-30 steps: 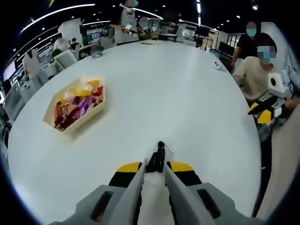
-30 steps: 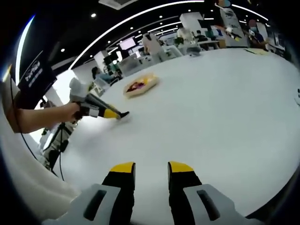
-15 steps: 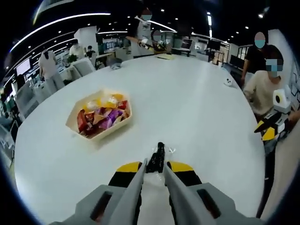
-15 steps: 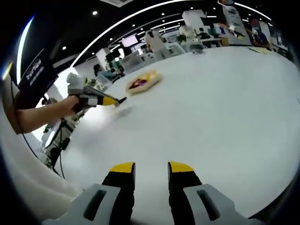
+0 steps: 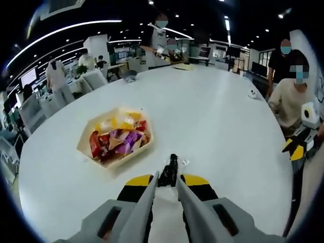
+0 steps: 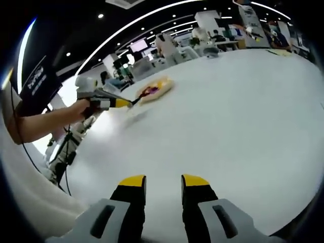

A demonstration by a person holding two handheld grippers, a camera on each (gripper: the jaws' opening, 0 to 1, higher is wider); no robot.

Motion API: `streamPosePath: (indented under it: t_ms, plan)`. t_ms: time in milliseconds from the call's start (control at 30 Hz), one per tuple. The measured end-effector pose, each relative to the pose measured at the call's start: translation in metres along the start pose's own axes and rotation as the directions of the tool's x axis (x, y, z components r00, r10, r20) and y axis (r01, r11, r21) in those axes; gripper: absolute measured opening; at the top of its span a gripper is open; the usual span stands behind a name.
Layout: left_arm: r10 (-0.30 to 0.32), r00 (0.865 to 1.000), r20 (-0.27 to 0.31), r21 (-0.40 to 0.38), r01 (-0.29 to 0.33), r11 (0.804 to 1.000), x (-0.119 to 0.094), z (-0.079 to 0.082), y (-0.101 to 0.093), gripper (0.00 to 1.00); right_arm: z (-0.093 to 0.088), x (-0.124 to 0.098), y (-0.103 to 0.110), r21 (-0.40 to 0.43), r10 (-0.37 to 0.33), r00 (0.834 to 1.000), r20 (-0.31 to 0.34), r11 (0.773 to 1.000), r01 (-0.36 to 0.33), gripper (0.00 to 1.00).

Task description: Place the target food into the container with the food tongs after gripping and lifting it, then release it inside without dropping or visibly crushing the food.

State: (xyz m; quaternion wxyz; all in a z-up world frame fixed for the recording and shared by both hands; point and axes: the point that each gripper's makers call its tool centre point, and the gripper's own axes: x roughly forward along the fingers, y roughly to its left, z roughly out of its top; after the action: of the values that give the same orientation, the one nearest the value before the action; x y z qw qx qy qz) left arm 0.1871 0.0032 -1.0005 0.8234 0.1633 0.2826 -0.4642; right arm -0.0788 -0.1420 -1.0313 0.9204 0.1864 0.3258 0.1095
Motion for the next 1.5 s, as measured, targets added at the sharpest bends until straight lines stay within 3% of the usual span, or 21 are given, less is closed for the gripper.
streamPosePath:
  t_ms: [467, 1200, 1500]
  plan:
    - [0.047, 0.998, 0.033, -0.031, -0.046, 0.998, 0.014, 0.030, 0.036, 0.19, 0.005, -0.005, -0.008, 0.079, -0.004, 0.999, 0.033, 0.997, 0.001, 0.28]
    - [0.124, 0.991, 0.053, -0.049, -0.122, 0.991, 0.048, 0.070, 0.093, 0.19, 0.005, -0.007, -0.023, 0.083, -0.039, 0.999, 0.025, 0.996, 0.037, 0.28]
    - [0.136, 0.990, 0.040, -0.058, -0.134, 0.989, 0.068, 0.078, 0.111, 0.19, 0.006, -0.009, -0.028, 0.086, -0.054, 0.998, 0.020, 0.995, 0.052, 0.28]
